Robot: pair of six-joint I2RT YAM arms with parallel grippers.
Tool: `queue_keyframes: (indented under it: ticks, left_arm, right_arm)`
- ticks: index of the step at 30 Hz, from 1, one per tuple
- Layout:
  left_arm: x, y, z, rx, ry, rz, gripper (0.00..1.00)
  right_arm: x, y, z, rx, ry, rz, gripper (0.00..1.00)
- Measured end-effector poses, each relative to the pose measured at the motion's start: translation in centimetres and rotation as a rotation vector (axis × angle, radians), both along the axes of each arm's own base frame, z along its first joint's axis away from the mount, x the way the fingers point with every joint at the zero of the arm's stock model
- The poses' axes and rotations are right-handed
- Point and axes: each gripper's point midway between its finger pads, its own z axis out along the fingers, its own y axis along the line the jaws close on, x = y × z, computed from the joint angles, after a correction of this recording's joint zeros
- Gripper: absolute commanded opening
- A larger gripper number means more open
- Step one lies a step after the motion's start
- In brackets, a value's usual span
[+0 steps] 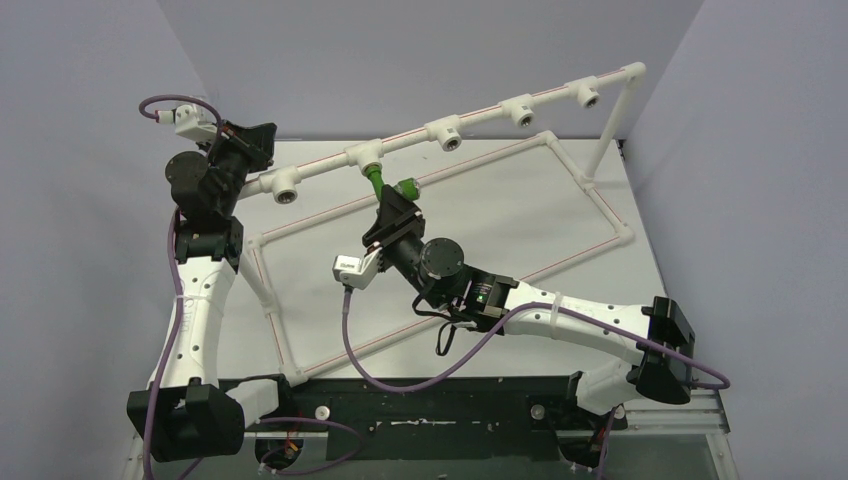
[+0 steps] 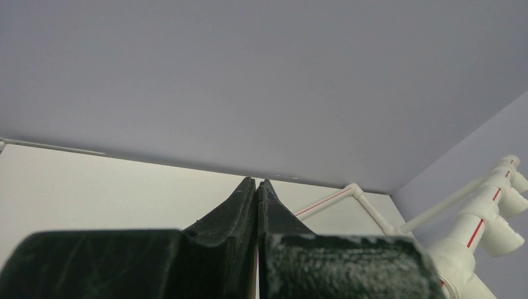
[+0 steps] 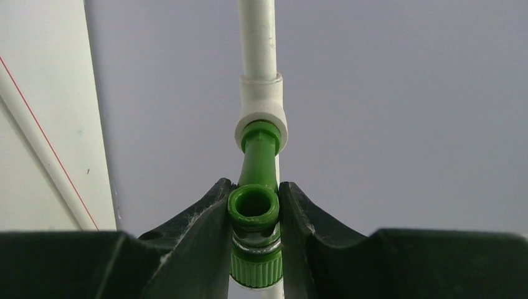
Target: Install the water faucets
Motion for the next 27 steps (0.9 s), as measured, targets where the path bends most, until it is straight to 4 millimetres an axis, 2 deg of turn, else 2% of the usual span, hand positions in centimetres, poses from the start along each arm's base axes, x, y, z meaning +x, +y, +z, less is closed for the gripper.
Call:
queue_keyframes:
  ticks: [10, 20, 27]
  left_arm:
    - [-0.01, 0.06, 0.02, -0.002, 0.000, 0.000, 0.00]
    - [0.04, 0.08, 0.03, -0.002, -0.002, -0.004, 0.00]
    - [0.02, 0.00, 0.05, -0.002, -0.003, -0.009, 0.00]
  right_arm:
    - [-0.41, 0.42, 0.24, 0.278, 0.151, 0.027, 0.00]
    - [-0.41, 0.28, 0.13, 0.726, 0.341, 0.033, 0.00]
    - [-0.42, 0.23, 0.04, 0.946, 0.463, 0.043, 0.00]
